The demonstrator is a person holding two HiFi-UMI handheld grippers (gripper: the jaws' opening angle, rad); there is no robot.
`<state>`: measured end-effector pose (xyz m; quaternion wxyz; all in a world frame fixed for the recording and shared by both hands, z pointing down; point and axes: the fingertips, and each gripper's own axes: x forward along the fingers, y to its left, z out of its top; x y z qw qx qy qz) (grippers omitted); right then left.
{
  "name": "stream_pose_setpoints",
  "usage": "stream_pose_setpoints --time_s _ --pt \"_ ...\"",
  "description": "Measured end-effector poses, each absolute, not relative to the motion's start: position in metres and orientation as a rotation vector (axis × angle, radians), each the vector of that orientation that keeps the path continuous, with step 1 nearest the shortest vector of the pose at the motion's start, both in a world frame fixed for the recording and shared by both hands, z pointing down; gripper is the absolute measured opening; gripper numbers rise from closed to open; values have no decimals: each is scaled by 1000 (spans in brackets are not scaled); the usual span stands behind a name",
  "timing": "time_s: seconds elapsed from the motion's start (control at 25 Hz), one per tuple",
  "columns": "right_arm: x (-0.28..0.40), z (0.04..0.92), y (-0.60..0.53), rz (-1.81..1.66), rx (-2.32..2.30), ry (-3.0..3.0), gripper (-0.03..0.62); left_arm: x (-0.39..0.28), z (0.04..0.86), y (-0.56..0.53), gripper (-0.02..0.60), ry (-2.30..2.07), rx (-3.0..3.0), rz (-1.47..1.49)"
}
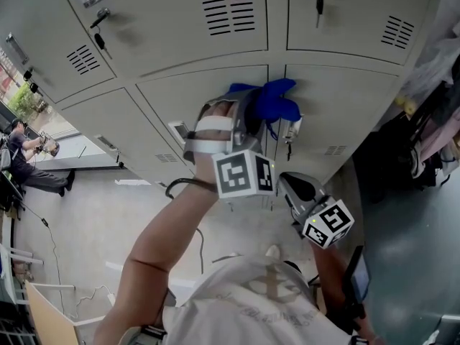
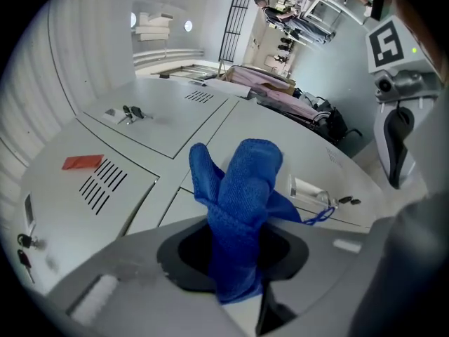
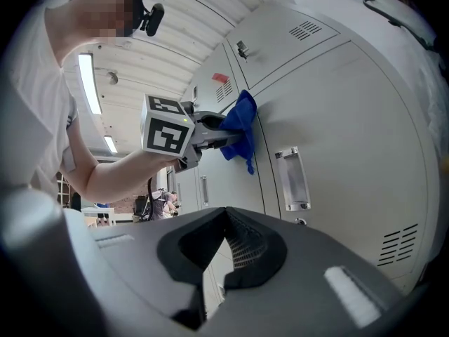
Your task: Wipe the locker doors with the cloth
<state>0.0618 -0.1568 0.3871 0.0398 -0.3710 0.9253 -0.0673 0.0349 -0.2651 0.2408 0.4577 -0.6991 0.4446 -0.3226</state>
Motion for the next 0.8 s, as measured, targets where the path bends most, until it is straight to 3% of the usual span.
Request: stream_pose_setpoints --time_s 0.8 --pt "23 395 -167 -235 -1039 2890 6 -60 224 -270 123 1423 -2121 -474"
